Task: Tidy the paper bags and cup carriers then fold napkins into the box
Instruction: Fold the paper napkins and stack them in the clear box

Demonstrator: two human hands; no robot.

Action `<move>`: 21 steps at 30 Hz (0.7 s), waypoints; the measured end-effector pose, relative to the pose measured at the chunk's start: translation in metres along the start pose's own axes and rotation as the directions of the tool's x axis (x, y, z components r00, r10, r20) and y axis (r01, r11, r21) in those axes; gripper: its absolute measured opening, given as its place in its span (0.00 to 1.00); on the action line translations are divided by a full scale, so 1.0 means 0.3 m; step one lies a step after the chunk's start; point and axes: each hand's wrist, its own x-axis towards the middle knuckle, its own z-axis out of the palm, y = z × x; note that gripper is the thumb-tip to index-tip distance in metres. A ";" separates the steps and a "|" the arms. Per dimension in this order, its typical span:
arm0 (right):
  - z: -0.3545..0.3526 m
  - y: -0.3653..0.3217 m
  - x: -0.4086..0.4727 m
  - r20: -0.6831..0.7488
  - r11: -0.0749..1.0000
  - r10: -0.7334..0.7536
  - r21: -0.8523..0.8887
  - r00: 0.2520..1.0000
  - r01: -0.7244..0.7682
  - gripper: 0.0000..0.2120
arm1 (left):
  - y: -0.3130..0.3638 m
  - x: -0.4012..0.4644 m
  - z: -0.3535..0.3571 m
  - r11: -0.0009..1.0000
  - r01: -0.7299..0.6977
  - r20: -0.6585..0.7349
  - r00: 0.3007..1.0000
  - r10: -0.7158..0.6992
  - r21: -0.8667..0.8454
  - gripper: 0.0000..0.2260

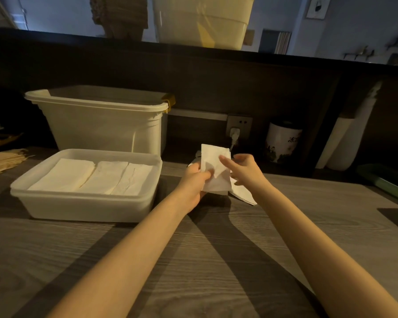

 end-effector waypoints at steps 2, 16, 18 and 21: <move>-0.010 0.002 0.001 0.095 0.993 0.068 0.086 0.993 -0.077 0.31 | -0.004 -0.005 0.000 0.998 -0.020 0.034 0.999 0.018 0.067 0.18; -0.045 -0.023 -0.005 0.104 0.960 -0.279 0.032 0.955 0.278 0.10 | 0.001 -0.008 -0.005 0.970 -0.042 0.191 0.982 -0.005 0.241 0.06; -0.049 -0.022 0.009 0.047 0.962 -0.273 0.002 0.961 0.273 0.08 | -0.002 0.000 -0.011 0.972 -0.048 0.163 0.987 0.010 0.229 0.11; -0.076 0.002 0.032 -0.070 0.964 -0.208 -0.183 0.976 0.192 0.13 | -0.005 0.015 -0.027 0.978 -0.062 0.062 0.997 0.051 0.199 0.18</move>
